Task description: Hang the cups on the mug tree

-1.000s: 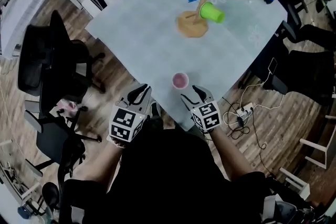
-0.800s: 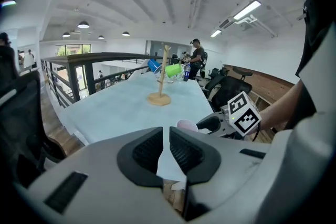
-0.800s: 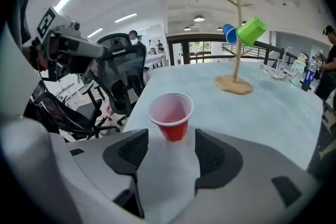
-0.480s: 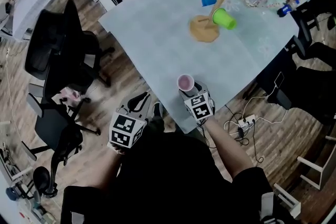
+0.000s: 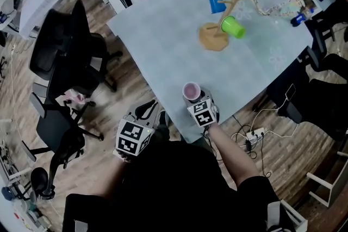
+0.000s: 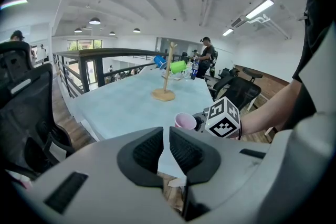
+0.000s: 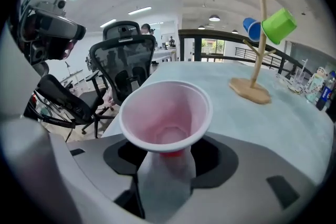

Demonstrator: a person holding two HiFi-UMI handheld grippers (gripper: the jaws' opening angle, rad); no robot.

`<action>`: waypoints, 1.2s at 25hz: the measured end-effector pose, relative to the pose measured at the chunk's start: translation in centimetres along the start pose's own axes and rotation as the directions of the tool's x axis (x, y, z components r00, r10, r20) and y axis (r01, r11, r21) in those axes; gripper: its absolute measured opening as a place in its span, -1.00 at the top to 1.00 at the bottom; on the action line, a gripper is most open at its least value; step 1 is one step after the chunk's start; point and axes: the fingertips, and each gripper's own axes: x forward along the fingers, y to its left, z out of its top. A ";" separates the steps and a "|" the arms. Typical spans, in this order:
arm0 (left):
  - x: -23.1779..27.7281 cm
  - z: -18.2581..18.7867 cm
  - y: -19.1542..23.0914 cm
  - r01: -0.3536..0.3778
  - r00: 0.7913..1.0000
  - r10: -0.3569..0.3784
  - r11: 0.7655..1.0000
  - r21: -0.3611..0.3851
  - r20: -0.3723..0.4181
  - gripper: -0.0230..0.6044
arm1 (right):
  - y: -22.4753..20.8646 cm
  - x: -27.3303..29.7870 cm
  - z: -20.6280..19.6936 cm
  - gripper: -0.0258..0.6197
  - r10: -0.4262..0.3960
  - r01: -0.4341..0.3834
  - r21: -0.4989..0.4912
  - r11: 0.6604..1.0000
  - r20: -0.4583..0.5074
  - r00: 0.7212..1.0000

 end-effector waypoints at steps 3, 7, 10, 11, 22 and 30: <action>0.5 0.6 -0.3 -0.006 1.000 0.006 1.000 0.004 0.000 0.84 | -0.8 -1.2 0.9 0.07 -0.030 0.031 -0.054 0.998 0.024 0.999; 1.1 1.5 -0.8 -0.006 1.000 0.006 1.000 0.017 0.003 0.84 | -3.2 -3.4 1.2 0.07 -0.095 0.097 -0.093 0.991 0.030 0.995; 1.8 2.3 -1.2 -0.002 1.000 0.002 1.000 0.027 0.010 0.84 | -6.6 -5.5 1.3 0.07 -0.169 0.172 -0.095 0.981 0.037 0.985; 2.0 2.6 -1.3 -0.001 1.000 0.000 1.000 0.029 0.013 0.84 | -8.0 -6.3 1.3 0.07 -0.199 0.202 -0.088 0.975 0.041 0.979; 2.3 4.4 -1.2 -0.020 0.999 0.019 0.999 0.037 0.032 0.84 | -19.9 -14.2 2.4 0.07 -0.418 0.419 -0.008 0.908 0.055 0.907; 1.7 5.3 -0.3 -0.051 0.998 0.050 0.998 0.034 0.047 0.84 | -25.3 -17.7 5.6 0.07 -0.521 0.528 -0.067 0.846 0.105 0.847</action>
